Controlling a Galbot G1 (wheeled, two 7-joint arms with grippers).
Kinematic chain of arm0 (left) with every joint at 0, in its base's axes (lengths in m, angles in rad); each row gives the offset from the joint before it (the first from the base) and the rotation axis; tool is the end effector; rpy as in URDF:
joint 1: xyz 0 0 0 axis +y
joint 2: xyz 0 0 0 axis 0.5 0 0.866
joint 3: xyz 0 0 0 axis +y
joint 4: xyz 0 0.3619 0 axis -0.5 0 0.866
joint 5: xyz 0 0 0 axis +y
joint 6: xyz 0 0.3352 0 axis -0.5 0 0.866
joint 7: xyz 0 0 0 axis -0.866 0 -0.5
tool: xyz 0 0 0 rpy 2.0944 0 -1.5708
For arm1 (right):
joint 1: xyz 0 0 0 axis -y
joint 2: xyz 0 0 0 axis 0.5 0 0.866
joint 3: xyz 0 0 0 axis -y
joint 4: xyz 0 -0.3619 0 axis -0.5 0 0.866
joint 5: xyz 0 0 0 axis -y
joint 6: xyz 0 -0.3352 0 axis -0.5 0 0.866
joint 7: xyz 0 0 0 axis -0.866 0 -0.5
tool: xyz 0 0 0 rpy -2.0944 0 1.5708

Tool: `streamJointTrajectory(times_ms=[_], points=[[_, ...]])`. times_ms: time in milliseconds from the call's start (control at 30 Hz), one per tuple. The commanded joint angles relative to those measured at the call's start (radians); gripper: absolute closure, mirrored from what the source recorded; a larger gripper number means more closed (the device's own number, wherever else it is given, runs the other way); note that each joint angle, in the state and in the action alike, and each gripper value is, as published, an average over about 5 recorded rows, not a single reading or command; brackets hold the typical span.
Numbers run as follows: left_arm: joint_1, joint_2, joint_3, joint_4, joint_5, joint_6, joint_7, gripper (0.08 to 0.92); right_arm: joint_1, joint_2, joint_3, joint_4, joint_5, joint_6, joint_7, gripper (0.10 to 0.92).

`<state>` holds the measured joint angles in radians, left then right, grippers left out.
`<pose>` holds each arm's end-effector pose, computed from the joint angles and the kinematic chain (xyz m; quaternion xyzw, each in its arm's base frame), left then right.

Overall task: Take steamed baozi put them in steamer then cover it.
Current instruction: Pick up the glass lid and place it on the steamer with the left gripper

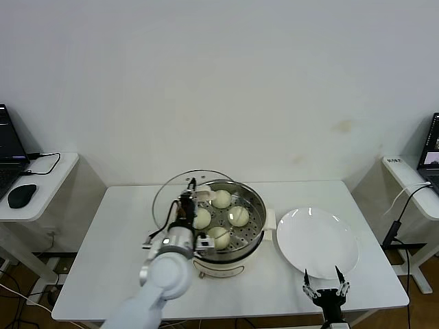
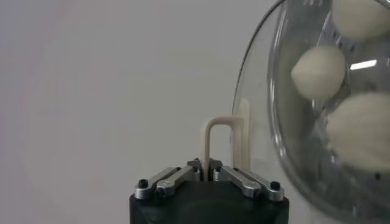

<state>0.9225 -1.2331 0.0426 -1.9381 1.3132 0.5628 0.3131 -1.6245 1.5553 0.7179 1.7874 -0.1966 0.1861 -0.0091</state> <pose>0.2972 -0.0783 -0.2485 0.0425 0.7254 0.6866 0.0228 0.1115 -0.0677 -0.4173 -0.0508 -0.9834 0.1458 0.0951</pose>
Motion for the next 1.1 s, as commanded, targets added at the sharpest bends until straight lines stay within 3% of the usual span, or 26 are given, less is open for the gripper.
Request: streamJointTrajectory(times_ms=[33,1100], points=[[-0.045,-0.114,0.115,0.048,0.115,0.026,0.071,0.858,0.001,0.003,-0.002,-0.01,-0.022,0.002,0.006,0.203],[-0.007,-0.144,0.078,0.113,0.126,-0.015,0.041,0.858,-0.009,-0.013,-0.025,-0.021,-0.001,0.014,0.001,0.203]])
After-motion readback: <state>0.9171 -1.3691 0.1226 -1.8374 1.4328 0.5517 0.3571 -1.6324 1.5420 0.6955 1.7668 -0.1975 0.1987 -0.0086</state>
